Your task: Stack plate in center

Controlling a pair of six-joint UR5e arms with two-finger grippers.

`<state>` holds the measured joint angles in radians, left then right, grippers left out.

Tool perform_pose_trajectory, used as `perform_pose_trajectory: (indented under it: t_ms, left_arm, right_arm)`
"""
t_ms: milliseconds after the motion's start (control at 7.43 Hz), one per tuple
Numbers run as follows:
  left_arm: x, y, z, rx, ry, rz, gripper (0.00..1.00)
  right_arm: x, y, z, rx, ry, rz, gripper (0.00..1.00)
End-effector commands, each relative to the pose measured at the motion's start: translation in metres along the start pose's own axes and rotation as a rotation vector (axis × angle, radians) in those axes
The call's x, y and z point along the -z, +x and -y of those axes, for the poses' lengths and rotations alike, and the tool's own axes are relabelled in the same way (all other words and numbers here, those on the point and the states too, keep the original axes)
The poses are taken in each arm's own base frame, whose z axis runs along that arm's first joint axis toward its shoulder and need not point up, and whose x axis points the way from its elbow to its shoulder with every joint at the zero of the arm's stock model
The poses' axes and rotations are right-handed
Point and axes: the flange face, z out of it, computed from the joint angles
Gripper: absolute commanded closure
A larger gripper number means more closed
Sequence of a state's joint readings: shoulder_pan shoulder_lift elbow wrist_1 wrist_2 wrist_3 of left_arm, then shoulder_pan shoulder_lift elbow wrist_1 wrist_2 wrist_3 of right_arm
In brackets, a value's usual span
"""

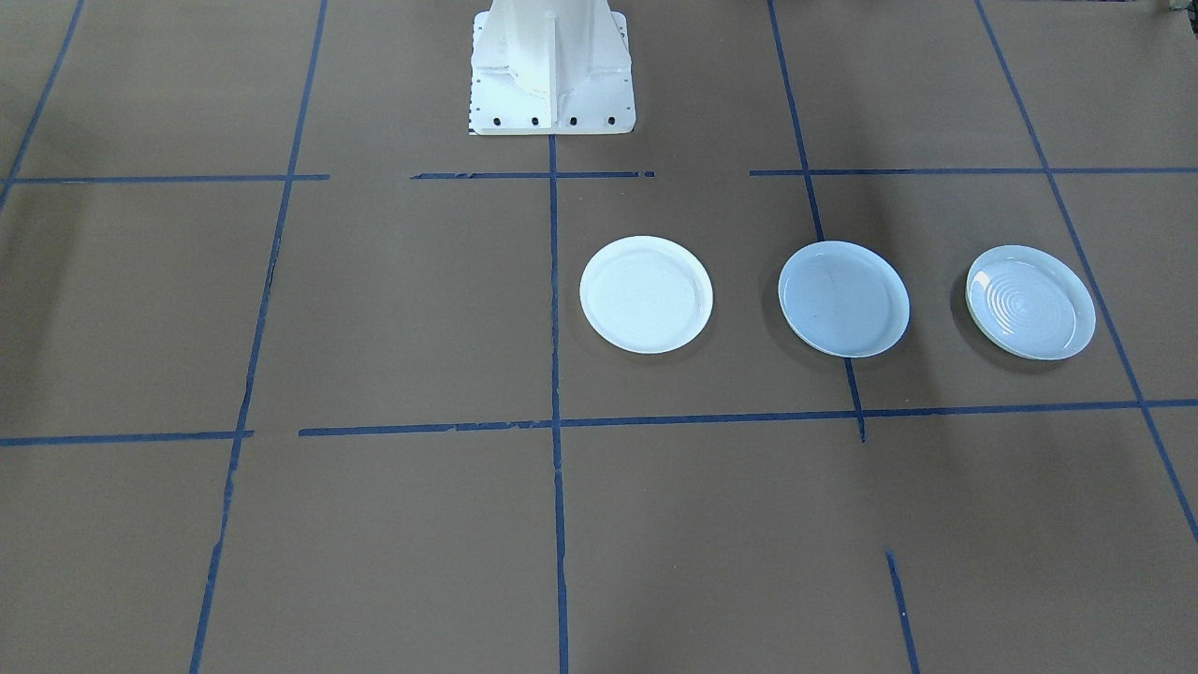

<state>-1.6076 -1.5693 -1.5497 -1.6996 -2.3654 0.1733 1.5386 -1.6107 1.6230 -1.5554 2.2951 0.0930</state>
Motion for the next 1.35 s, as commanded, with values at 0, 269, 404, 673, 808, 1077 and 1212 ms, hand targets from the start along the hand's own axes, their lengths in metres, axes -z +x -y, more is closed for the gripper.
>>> perform_pose_trajectory:
  t_ms: [0, 269, 404, 673, 808, 1077, 1212]
  left_arm:
    - [0.000, 0.000, 0.000, 0.000, 0.000, -0.002, 0.00]
    - [-0.005, -0.005, -0.005, 0.011, -0.012, 0.004, 0.00]
    - [-0.003, -0.002, -0.005, -0.002, -0.003, -0.002, 0.00]
    - [-0.013, 0.015, 0.006, 0.037, 0.004, -0.002, 0.00]
    - [-0.034, 0.039, 0.014, 0.062, 0.003, -0.012, 0.00]
    - [-0.088, 0.072, 0.016, 0.139, -0.015, -0.047, 0.00]
    - [-0.110, 0.076, 0.011, 0.151, -0.033, -0.053, 0.00]
  right_arm:
    - [0.000, 0.000, 0.000, 0.001, 0.000, 0.000, 0.00]
    - [0.000, 0.000, 0.000, -0.001, 0.000, 0.001, 0.00]
    - [0.000, 0.000, 0.000, 0.001, 0.000, 0.000, 0.00]
    - [0.000, 0.000, 0.000, -0.001, 0.000, 0.001, 0.00]
    - [0.000, 0.000, 0.000, -0.001, 0.000, 0.001, 0.00]
    - [0.000, 0.000, 0.000, -0.001, 0.000, 0.000, 0.00]
    - [0.000, 0.000, 0.000, 0.001, 0.000, 0.001, 0.00]
